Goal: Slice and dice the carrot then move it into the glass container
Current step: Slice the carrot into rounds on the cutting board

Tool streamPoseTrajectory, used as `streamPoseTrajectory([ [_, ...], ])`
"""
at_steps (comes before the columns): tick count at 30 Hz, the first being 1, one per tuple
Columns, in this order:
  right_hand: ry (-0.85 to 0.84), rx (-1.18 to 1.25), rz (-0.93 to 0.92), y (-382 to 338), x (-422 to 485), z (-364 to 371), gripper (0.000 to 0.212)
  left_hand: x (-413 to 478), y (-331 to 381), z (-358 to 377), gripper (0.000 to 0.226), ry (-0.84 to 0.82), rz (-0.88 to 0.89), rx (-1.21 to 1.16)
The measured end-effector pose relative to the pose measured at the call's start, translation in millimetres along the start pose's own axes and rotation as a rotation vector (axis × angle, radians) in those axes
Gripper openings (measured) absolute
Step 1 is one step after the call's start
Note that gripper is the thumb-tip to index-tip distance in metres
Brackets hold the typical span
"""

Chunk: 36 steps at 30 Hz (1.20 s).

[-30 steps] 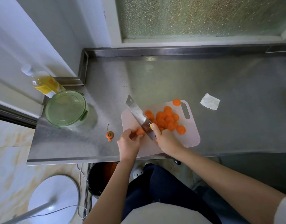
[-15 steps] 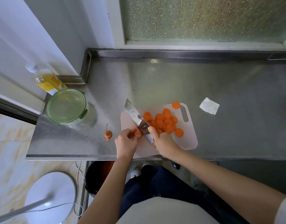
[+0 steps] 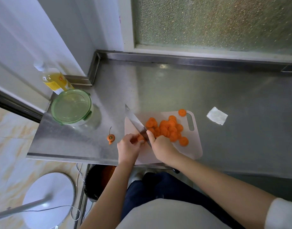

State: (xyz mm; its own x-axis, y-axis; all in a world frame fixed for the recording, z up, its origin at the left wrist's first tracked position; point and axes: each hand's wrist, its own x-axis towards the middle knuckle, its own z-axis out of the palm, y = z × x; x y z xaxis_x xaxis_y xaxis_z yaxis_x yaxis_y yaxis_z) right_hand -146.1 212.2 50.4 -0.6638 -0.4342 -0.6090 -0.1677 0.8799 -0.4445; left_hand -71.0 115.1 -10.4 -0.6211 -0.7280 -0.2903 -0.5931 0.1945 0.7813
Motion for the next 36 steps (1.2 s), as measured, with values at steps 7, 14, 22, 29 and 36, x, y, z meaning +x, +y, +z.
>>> streamPoseTrajectory([
  [7, -0.074, 0.046, -0.044, -5.8, 18.5, 9.2, 0.047, -4.0, 2.3, 0.9, 0.011, 0.013, -0.005, -0.024],
  [14, -0.1, -0.217, -0.158, -5.6, 23.4, 7.0, 0.067, -3.1, 2.2, -1.3, 0.017, -0.006, -0.006, -0.041],
  [22, -0.122, -0.192, -0.12, -0.6, -1.8, 4.9, 0.049, 1.9, -3.3, -3.4, 0.013, -0.061, -0.005, -0.032],
  [29, -0.026, -0.146, 0.009, 21.4, -26.2, 14.5, 0.047, 3.6, -4.1, -6.0, 0.01, -0.062, 0.059, 0.0],
  [36, -0.032, -0.002, 0.038, 24.3, -25.6, 18.5, 0.064, 6.6, -2.2, -8.4, 0.009, -0.093, 0.055, 0.008],
])
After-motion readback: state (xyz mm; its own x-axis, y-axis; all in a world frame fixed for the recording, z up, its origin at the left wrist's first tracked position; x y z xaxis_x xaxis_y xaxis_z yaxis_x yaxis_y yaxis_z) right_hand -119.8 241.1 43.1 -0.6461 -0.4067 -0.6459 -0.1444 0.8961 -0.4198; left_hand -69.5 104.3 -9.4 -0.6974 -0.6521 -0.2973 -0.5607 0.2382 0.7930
